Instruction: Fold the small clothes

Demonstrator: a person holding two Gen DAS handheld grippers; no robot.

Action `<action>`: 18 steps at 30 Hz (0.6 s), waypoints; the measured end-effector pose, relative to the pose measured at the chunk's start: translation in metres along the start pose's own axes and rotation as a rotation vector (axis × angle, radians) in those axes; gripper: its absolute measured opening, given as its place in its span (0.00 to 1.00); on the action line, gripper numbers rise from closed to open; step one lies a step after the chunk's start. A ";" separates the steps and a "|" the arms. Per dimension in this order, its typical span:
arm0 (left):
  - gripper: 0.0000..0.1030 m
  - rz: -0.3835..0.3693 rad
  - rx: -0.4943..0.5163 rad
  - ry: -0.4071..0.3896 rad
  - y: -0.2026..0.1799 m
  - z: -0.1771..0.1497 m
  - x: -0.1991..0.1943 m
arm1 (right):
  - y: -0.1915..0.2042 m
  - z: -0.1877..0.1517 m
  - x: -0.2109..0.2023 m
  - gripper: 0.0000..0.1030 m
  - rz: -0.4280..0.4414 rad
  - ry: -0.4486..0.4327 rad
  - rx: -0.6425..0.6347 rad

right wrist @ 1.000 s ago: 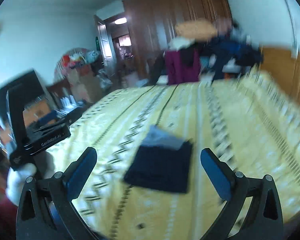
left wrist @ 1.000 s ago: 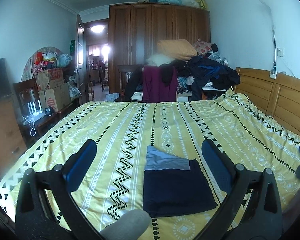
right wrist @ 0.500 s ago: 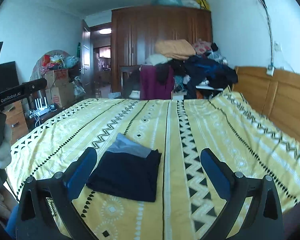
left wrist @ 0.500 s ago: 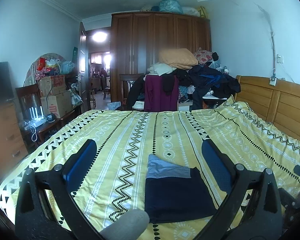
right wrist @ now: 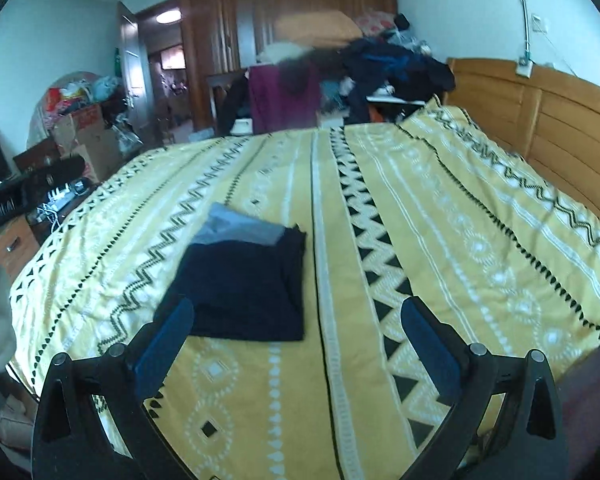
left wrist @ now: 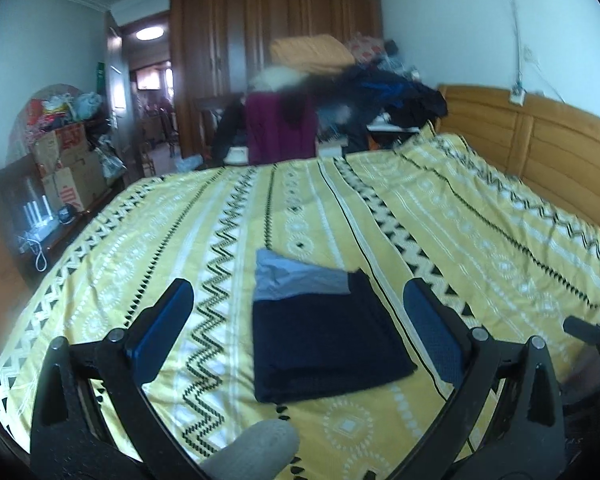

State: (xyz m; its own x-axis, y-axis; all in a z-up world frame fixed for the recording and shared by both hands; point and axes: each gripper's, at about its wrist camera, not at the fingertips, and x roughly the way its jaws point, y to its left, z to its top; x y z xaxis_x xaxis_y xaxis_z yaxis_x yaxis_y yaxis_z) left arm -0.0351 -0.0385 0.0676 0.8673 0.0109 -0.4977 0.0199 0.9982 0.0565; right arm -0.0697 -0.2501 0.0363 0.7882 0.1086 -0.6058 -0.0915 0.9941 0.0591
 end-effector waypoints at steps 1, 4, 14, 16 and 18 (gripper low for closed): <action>1.00 -0.019 0.005 0.022 -0.005 -0.003 0.003 | -0.003 -0.001 0.000 1.00 -0.005 0.003 0.004; 1.00 -0.046 0.008 0.070 -0.016 -0.007 0.010 | -0.011 -0.004 -0.001 1.00 -0.019 0.004 0.013; 0.99 -0.069 -0.003 0.198 -0.023 -0.019 0.036 | -0.018 -0.003 -0.001 1.00 -0.022 0.016 0.032; 0.98 -0.067 -0.001 0.203 -0.023 -0.021 0.038 | -0.018 -0.003 0.000 1.00 -0.023 0.019 0.027; 0.97 -0.054 -0.007 0.187 -0.022 -0.021 0.036 | -0.019 -0.003 0.001 1.00 -0.016 0.024 0.028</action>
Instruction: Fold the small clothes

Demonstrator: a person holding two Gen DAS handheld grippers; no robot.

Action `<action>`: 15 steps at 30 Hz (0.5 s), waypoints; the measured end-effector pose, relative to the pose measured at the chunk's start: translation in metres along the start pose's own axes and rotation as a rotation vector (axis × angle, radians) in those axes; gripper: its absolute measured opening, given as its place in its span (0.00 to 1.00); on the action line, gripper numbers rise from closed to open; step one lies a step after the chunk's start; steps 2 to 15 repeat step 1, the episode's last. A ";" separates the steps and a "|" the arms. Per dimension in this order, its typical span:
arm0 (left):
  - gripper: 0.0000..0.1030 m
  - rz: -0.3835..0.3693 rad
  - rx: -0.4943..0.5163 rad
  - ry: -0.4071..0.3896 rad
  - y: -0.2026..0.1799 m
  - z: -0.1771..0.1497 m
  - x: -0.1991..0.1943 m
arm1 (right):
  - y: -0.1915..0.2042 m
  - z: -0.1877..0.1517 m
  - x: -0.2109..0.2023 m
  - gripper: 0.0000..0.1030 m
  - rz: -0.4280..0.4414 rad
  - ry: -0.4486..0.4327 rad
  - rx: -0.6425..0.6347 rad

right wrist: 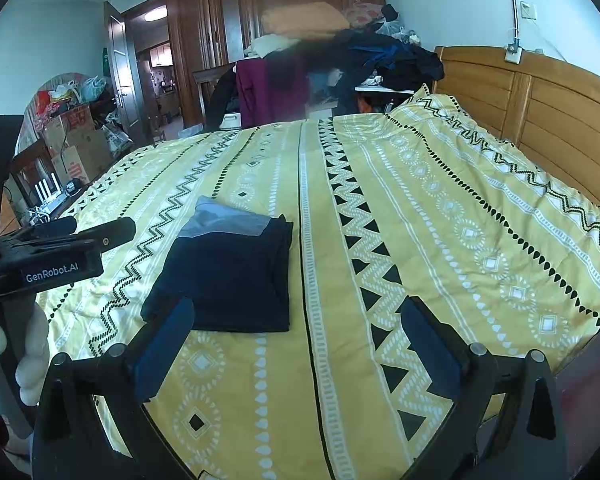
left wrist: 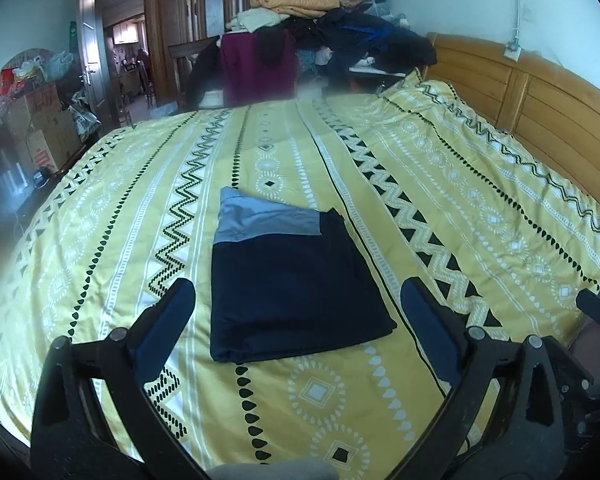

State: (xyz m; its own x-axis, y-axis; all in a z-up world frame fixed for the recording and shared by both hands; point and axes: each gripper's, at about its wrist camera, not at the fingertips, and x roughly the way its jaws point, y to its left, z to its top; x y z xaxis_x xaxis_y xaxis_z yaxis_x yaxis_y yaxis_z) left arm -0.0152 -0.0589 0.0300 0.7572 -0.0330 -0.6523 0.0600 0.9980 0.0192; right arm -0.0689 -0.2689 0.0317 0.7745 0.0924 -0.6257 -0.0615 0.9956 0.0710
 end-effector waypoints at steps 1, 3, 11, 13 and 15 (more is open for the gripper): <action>0.97 0.002 0.002 -0.003 0.000 0.000 0.000 | 0.002 0.000 0.000 1.00 0.000 0.001 0.000; 0.97 0.002 0.002 -0.003 0.000 0.000 0.000 | 0.002 0.000 0.000 1.00 0.000 0.001 0.000; 0.97 0.002 0.002 -0.003 0.000 0.000 0.000 | 0.002 0.000 0.000 1.00 0.000 0.001 0.000; 0.97 0.002 0.002 -0.003 0.000 0.000 0.000 | 0.002 0.000 0.000 1.00 0.000 0.001 0.000; 0.97 0.002 0.002 -0.003 0.000 0.000 0.000 | 0.002 0.000 0.000 1.00 0.000 0.001 0.000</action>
